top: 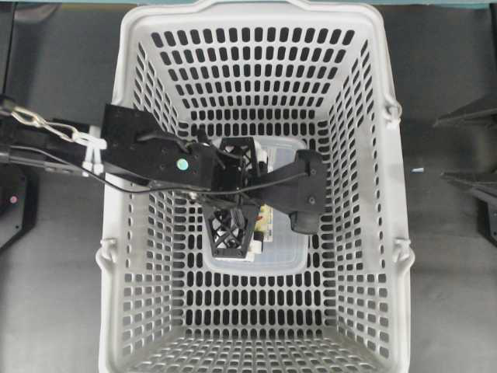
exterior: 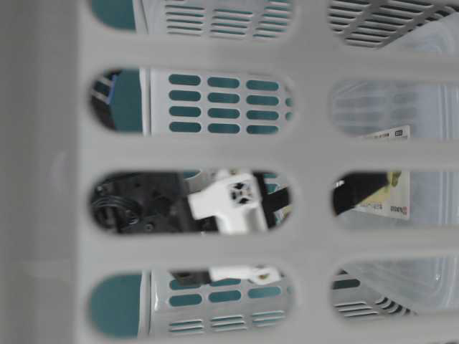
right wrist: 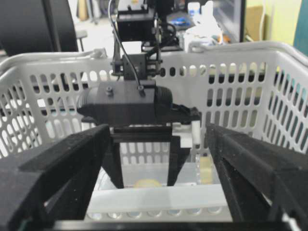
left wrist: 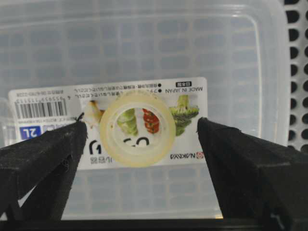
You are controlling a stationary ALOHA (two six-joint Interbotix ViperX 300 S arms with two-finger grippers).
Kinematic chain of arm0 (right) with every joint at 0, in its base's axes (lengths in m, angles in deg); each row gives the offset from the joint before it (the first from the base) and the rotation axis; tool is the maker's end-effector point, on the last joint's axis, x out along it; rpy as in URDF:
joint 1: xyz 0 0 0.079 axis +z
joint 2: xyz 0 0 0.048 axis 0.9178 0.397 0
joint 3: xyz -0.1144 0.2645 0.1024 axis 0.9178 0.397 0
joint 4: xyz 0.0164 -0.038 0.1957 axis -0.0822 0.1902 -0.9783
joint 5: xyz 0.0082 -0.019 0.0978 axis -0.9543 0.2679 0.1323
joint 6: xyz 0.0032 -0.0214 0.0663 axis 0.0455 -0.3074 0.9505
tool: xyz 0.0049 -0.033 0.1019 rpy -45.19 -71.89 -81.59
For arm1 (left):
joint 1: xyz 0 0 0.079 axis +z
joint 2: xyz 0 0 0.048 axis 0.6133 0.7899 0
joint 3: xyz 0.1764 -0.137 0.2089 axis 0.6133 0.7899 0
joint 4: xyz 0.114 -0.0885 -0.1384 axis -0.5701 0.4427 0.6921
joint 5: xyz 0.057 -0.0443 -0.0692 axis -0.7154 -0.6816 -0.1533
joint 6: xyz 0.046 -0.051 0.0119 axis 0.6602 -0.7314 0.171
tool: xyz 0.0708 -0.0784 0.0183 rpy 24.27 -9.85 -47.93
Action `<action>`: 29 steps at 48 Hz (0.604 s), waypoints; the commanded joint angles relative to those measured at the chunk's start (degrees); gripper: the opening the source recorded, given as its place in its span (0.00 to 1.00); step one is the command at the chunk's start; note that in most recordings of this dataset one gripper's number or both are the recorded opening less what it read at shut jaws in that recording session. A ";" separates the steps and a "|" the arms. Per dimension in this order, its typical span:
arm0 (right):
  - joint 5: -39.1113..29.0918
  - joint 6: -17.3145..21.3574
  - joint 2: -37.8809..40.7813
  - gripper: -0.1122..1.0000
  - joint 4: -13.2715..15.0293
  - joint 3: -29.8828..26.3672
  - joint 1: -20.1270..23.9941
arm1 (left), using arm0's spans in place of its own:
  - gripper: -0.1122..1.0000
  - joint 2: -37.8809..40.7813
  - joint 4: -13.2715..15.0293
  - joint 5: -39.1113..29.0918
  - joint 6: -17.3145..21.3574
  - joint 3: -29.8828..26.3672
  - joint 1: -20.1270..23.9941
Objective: Pick up the cellophane tape from the shopping basket with the left arm.
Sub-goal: 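Close the left gripper on the clear tape roll's edge, then lift the tape roll upward out of the basket with the left gripper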
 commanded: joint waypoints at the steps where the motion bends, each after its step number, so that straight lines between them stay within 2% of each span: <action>1: 0.18 0.00 0.26 0.80 -0.09 -0.53 0.00 | 0.91 -0.09 -0.18 0.44 0.18 0.09 -0.09; 12: 0.18 0.00 0.26 0.80 -0.09 -0.44 0.00 | 0.90 0.18 -0.18 1.14 0.18 0.62 -0.18; 17: 0.18 0.00 0.26 0.80 -0.09 -0.44 0.09 | 0.86 0.00 -0.18 1.76 0.26 0.53 -0.18; 21: 0.09 0.09 0.26 0.80 -0.18 -0.44 0.00 | 0.75 -0.18 -0.18 2.11 0.26 0.26 -0.18; 25: 0.18 0.09 0.26 0.80 -0.09 -0.35 0.00 | 0.57 -0.79 -0.18 1.93 0.35 -0.09 -0.35; 29: 0.18 0.09 0.26 0.80 -0.09 -0.44 0.09 | 0.55 -2.37 -0.18 1.67 0.35 -0.79 -0.53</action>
